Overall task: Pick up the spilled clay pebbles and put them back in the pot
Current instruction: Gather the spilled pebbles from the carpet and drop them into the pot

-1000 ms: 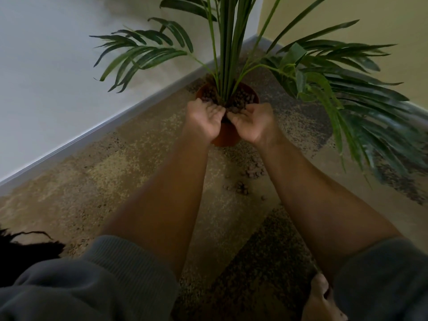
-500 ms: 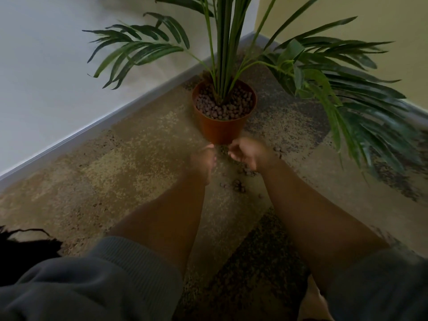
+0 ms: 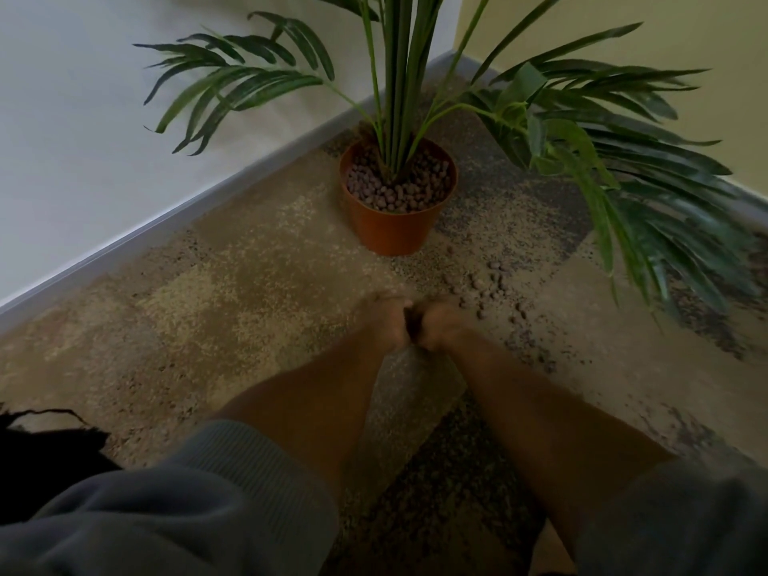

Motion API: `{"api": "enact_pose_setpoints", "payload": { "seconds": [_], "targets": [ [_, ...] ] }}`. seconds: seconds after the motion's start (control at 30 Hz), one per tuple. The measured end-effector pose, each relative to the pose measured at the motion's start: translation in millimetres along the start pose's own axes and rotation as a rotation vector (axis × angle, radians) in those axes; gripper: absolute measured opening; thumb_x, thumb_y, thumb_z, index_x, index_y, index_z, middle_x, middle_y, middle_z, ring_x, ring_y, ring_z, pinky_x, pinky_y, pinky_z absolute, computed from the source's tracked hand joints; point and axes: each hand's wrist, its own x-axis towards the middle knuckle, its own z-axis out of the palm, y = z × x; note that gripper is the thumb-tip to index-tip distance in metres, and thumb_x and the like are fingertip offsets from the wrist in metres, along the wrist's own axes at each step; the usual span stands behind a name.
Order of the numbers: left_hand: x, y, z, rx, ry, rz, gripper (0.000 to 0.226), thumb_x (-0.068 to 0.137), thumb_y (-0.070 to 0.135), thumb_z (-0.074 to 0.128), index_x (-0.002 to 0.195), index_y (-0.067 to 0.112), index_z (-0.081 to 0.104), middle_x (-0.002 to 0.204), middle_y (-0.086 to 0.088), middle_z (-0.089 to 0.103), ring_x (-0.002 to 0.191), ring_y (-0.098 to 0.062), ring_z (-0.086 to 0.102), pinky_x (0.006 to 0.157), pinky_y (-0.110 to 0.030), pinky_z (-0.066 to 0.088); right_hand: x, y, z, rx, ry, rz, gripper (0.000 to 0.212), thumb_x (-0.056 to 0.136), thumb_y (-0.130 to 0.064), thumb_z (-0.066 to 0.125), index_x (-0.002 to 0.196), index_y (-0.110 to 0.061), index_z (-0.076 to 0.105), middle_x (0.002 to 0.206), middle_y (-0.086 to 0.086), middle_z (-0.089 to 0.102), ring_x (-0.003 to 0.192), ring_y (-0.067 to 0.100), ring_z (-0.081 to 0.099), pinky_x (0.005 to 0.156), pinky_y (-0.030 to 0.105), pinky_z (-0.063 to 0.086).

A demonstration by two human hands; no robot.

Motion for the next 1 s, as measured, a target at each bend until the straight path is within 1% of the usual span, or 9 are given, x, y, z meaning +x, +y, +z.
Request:
{"api": "enact_pose_setpoints", "payload": {
  "seconds": [0.17,0.3,0.37,0.5,0.63,0.7,0.77,0.87,1.0],
  "targets": [
    [-6.6,-2.4,2.6,-0.030,0.001,-0.018,0.015,0.088,0.014,0.057,0.096,0.018,0.069,0.112,-0.009,0.064,0.100,-0.026,0.061,0.089,-0.034,0.050,-1.1,6.5,9.3,0.050,0.070,-0.041,0.030,0.093,-0.026,0.058,0.123,-0.027,0.063,0.136,0.007,0.051,0.116,0.025,0.055,0.093,0.032,0.045],
    [-9.3,-5.1,4.3,-0.061,0.066,-0.067,0.015,0.089,0.015,0.060,0.097,0.019,0.071,0.114,-0.004,0.065,0.103,-0.021,0.061,0.093,-0.028,0.046,0.9,11.0,14.3,0.091,0.068,-0.077,0.030,0.093,-0.025,0.060,0.122,-0.021,0.066,0.138,0.007,0.047,0.120,0.024,0.049,0.100,0.029,0.039],
    [-11.3,-7.5,6.7,-0.077,0.060,-0.099,0.013,0.088,0.014,0.062,0.094,0.019,0.072,0.112,-0.004,0.065,0.100,-0.020,0.061,0.089,-0.025,0.044,2.0,12.5,15.9,0.103,0.083,-0.069,0.027,0.093,-0.027,0.060,0.119,-0.021,0.067,0.140,0.008,0.044,0.123,0.024,0.047,0.103,0.029,0.038],
    [-14.2,-12.5,9.2,-0.124,0.046,-0.136,0.011,0.085,0.012,0.066,0.094,0.015,0.073,0.108,-0.007,0.067,0.097,-0.021,0.063,0.080,-0.022,0.042,2.0,13.3,17.5,0.101,0.084,-0.064,0.024,0.092,-0.028,0.061,0.113,-0.018,0.066,0.133,0.010,0.050,0.125,0.026,0.044,0.099,0.027,0.039],
    [-14.9,-12.7,8.6,-0.144,0.024,-0.131,0.011,0.086,0.012,0.066,0.094,0.014,0.073,0.107,-0.008,0.067,0.096,-0.022,0.064,0.086,-0.029,0.049,1.1,13.4,17.6,0.102,0.090,-0.077,0.008,0.093,-0.028,0.059,0.090,-0.022,0.055,0.118,0.011,0.063,0.123,0.027,0.044,0.093,0.026,0.038],
    [-15.3,-12.5,7.6,-0.139,0.008,-0.121,0.011,0.089,0.014,0.062,0.094,0.015,0.072,0.106,-0.008,0.069,0.096,-0.022,0.063,0.085,-0.030,0.049,1.2,15.2,17.1,0.126,0.094,-0.056,0.011,0.093,-0.028,0.060,0.092,-0.018,0.060,0.118,0.012,0.062,0.121,0.027,0.045,0.092,0.027,0.040],
    [-15.7,-12.8,6.5,-0.132,-0.003,-0.109,0.016,0.093,0.015,0.056,0.097,0.014,0.072,0.108,-0.009,0.069,0.099,-0.024,0.063,0.088,-0.032,0.049,0.4,15.8,16.2,0.144,0.094,-0.029,0.024,0.093,-0.028,0.059,0.105,-0.009,0.067,0.119,0.011,0.062,0.119,0.026,0.049,0.093,0.028,0.040],
    [-15.7,-14.1,5.2,-0.110,0.015,-0.085,0.018,0.093,0.012,0.055,0.103,0.011,0.070,0.112,-0.011,0.067,0.103,-0.026,0.062,0.089,-0.033,0.048,0.7,15.0,13.5,0.182,0.039,0.026,0.030,0.095,-0.025,0.055,0.115,-0.007,0.068,0.120,0.010,0.066,0.115,0.024,0.057,0.099,0.034,0.045],
    [-17.5,-15.0,7.0,-0.096,0.013,-0.049,0.010,0.089,0.015,0.062,0.097,0.015,0.068,0.108,-0.009,0.067,0.098,-0.023,0.062,0.089,-0.034,0.050,6.9,16.1,8.5,0.485,-0.001,0.165,0.027,0.092,-0.015,0.057,0.116,-0.006,0.068,0.122,0.012,0.066,0.113,0.027,0.062,0.098,0.036,0.051]
  ]
}}
